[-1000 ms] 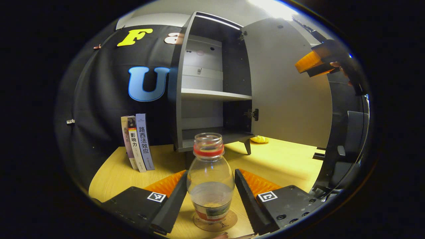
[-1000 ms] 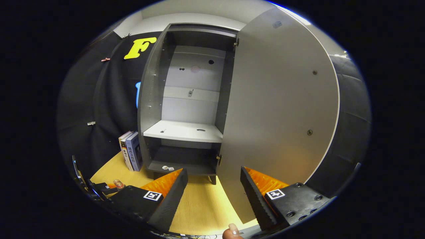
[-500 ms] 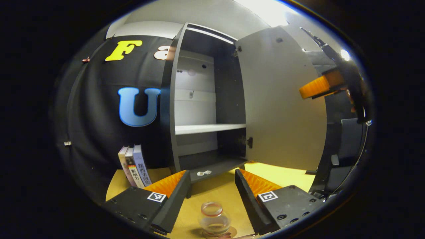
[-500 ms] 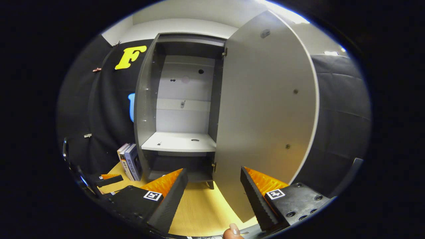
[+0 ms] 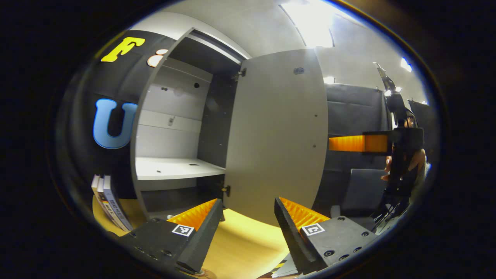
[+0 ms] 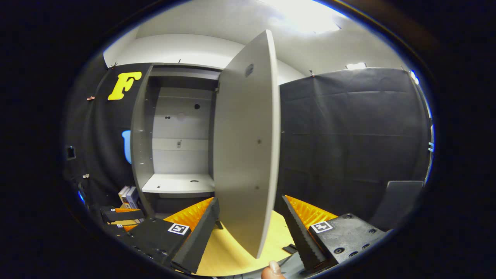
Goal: Open the cabinet door with the right hand, grasp the bottle in the cabinet with the left hand and place it on the coaster, then close the cabinet door with the right hand.
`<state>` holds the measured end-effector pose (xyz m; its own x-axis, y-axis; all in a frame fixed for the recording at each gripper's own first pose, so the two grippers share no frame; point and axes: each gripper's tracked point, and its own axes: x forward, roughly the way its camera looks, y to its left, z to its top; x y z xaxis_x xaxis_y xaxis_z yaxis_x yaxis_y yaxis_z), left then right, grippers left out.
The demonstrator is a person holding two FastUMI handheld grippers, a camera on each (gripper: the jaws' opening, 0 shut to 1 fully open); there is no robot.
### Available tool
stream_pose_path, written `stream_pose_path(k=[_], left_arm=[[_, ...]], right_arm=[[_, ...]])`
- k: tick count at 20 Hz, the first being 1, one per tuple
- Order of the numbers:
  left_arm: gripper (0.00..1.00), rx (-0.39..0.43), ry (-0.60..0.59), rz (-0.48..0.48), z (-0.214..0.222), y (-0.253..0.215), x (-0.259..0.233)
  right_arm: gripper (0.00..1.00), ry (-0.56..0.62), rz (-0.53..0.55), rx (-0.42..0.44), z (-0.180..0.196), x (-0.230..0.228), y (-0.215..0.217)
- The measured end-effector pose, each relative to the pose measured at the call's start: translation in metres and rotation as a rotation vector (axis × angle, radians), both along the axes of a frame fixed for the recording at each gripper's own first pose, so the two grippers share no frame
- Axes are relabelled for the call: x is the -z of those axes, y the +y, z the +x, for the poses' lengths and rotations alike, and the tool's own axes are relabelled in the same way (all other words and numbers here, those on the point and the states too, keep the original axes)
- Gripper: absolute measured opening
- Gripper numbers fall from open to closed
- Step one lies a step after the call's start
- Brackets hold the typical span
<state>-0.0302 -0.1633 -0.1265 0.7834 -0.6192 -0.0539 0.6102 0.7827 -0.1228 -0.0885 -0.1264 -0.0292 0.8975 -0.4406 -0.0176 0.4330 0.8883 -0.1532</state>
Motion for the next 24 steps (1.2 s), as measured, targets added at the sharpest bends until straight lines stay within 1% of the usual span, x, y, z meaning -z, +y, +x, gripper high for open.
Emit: stream_pose_path(k=[2, 3, 4, 5, 6, 7, 8, 10, 12, 15, 16, 17, 18, 20, 21, 22, 23, 24], left_arm=[[0.86, 0.029, 0.012, -0.028, 0.002, -0.025, -0.007], [0.86, 0.035, 0.017, -0.037, 0.003, -0.037, -0.011], [0.88, 0.028, 0.016, -0.04, 0.005, -0.046, -0.014], [0.9, 0.015, 0.007, -0.038, 0.005, -0.05, -0.016], [0.9, -0.011, -0.003, -0.029, 0.011, -0.057, -0.02], [0.85, -0.045, -0.012, -0.019, 0.017, -0.061, -0.022], [0.9, -0.074, -0.022, -0.014, 0.022, -0.066, -0.022], [0.9, -0.134, -0.03, -0.006, 0.026, -0.073, -0.021], [0.91, -0.203, -0.024, 0.009, 0.033, -0.079, -0.017], [0.9, -0.28, -0.009, 0.014, 0.042, -0.087, -0.011], [0.9, -0.302, -0.005, 0.014, 0.044, -0.087, -0.011], [0.9, -0.323, -0.006, 0.011, 0.045, -0.087, -0.012], [0.9, -0.337, -0.006, 0.01, 0.046, -0.086, -0.013], [0.9, -0.362, -0.011, 0.015, 0.046, -0.081, -0.014], [0.9, -0.376, -0.012, 0.021, 0.047, -0.077, -0.015], [0.9, -0.386, -0.012, 0.025, 0.047, -0.072, -0.014], [0.9, -0.398, -0.012, 0.027, 0.047, -0.065, -0.015], [0.9, -0.409, -0.013, 0.029, 0.048, -0.058, -0.014]], right_arm=[[0.94, 0.004, -0.008, 0.036, -0.013, -0.003, -0.028], [0.94, 0.018, -0.001, 0.042, -0.013, -0.004, -0.044], [0.98, 0.023, 0.012, 0.037, -0.011, -0.005, -0.058], [0.97, 0.02, 0.029, 0.019, -0.007, -0.007, -0.068], [0.97, 0.026, 0.05, -0.004, 0.0, -0.006, -0.078], [0.97, 0.037, 0.069, -0.034, 0.008, -0.004, -0.088], [0.97, 0.042, 0.08, -0.063, 0.018, -0.002, -0.097], [0.98, 0.048, 0.1, -0.135, 0.037, -0.001, -0.109], [0.99, 0.046, 0.125, -0.23, 0.056, -0.001, -0.109], [0.99, 0.049, 0.173, -0.382, 0.075, 0.002, -0.096], [0.99, 0.054, 0.169, -0.405, 0.081, 0.004, -0.1], [0.96, 0.057, 0.16, -0.429, 0.084, 0.005, -0.1], [0.97, 0.055, 0.157, -0.454, 0.086, 0.004, -0.097], [0.97, 0.061, 0.157, -0.476, 0.085, 0.006, -0.089], [0.96, 0.066, 0.154, -0.482, 0.085, 0.006, -0.084], [1.0, 0.068, 0.154, -0.493, 0.086, 0.007, -0.077], [0.97, 0.075, 0.159, -0.508, 0.084, 0.008, -0.068], [0.97, 0.083, 0.167, -0.526, 0.085, 0.011, -0.057]])
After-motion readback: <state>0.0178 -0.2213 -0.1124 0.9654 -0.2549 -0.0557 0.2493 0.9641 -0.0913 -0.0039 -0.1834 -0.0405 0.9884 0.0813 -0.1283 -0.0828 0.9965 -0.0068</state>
